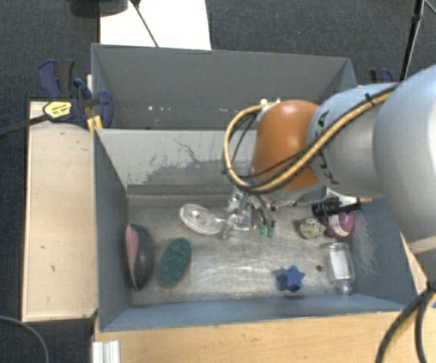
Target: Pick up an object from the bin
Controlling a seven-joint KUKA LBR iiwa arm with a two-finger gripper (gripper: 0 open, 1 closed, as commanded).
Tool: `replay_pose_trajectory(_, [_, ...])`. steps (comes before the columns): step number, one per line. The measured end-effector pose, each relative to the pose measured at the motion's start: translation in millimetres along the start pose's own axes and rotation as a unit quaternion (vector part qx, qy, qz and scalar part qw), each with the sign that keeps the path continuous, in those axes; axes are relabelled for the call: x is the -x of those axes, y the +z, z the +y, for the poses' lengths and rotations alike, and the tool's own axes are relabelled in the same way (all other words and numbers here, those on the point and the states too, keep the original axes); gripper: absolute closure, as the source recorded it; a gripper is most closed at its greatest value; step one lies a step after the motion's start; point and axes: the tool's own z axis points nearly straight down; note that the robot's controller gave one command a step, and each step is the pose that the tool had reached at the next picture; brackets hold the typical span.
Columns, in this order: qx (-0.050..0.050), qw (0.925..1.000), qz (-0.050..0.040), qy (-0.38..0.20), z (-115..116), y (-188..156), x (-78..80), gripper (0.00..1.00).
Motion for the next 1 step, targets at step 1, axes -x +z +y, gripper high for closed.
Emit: replay_pose_trajectory(1, [-0.001,1.0000,0.0025,-0.001,1.0,-68.0,2.9,1.00])
